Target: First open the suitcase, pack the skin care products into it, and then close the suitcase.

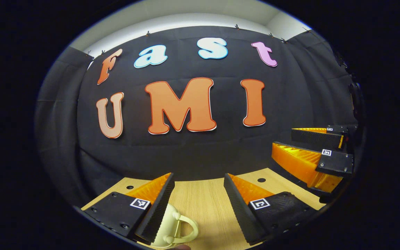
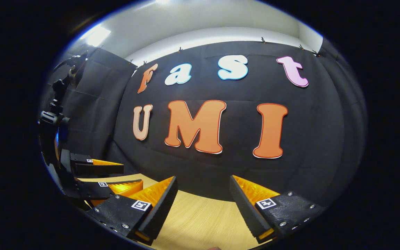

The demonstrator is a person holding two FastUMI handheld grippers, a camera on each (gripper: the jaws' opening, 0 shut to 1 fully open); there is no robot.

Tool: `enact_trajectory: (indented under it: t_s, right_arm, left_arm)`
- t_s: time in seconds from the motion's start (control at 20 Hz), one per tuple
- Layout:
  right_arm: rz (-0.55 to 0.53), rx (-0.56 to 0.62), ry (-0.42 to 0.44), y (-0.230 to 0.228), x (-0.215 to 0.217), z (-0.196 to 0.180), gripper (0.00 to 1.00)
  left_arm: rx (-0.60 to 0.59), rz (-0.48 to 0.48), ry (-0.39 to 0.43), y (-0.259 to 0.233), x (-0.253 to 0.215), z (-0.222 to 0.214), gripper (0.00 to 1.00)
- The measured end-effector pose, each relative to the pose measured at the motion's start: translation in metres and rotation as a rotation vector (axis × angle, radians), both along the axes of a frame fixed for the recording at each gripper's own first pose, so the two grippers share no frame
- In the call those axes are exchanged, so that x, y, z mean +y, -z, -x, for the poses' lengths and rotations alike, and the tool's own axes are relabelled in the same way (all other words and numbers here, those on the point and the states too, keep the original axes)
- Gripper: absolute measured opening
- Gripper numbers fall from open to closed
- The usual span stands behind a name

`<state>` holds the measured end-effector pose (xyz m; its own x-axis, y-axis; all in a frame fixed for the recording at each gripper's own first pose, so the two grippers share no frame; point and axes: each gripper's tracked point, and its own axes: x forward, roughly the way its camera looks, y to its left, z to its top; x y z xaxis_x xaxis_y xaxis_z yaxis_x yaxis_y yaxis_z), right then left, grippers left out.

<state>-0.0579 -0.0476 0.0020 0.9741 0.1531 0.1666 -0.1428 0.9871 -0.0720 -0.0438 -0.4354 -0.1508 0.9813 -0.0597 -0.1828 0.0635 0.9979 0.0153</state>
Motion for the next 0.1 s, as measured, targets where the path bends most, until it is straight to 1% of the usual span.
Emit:
enact_trajectory:
  t_s: [0.05,0.1]
  right_arm:
    - [0.003,0.018,-0.017,0.0050,0.0028,0.0008,0.95]
    - [-0.002,0.032,-0.019,0.0083,0.0031,0.0017,1.00]
  left_arm:
    - [0.011,0.021,0.019,0.0022,-0.0019,0.0009,0.89]
    - [0.016,0.039,0.020,-0.0005,-0.0010,0.0015,0.89]
